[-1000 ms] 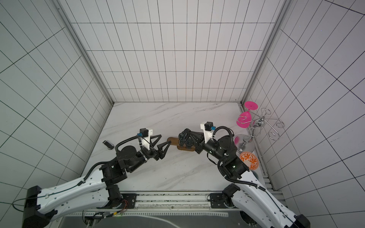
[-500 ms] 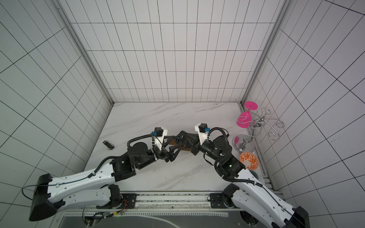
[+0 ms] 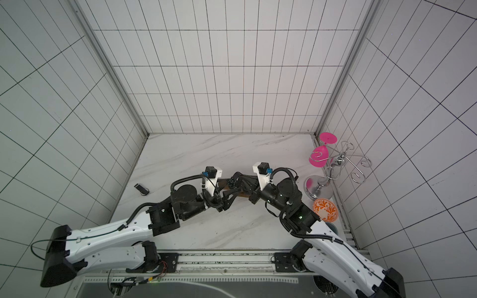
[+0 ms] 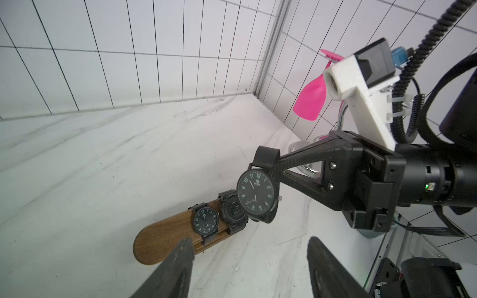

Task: Place watch on stand
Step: Place the watch on the stand.

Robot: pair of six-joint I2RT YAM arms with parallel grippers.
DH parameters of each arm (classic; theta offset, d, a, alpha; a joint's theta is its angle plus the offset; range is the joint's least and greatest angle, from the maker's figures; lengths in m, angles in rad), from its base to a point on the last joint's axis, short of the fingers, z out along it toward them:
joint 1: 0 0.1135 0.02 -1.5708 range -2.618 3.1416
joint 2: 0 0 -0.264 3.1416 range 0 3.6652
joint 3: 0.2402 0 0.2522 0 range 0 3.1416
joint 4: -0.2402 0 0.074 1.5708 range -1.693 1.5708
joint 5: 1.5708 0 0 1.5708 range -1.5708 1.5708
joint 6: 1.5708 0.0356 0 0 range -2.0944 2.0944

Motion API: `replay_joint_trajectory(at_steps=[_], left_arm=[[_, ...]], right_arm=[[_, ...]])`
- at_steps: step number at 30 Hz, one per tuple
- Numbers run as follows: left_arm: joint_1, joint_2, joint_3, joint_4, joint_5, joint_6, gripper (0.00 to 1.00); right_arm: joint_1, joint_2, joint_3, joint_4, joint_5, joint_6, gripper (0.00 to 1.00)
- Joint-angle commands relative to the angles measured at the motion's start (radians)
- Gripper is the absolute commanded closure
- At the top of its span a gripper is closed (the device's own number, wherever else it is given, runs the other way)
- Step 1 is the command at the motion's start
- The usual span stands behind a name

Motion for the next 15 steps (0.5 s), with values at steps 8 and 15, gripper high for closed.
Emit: replay_joint_trajectory(at_steps=[8,15], left_arm=[[0.056,-0.175,-0.145,0.208,0.050,-0.053,0.19],[0.011,-0.117,-0.117,0.259,0.145,0.011,0.19]], right_arm=[[0.009,-0.138,-0.114,0.267,-0.132,-0.080,1.00],[0.049,-0.111,-0.097,0.273,-0.087,-0.094,1.00]])
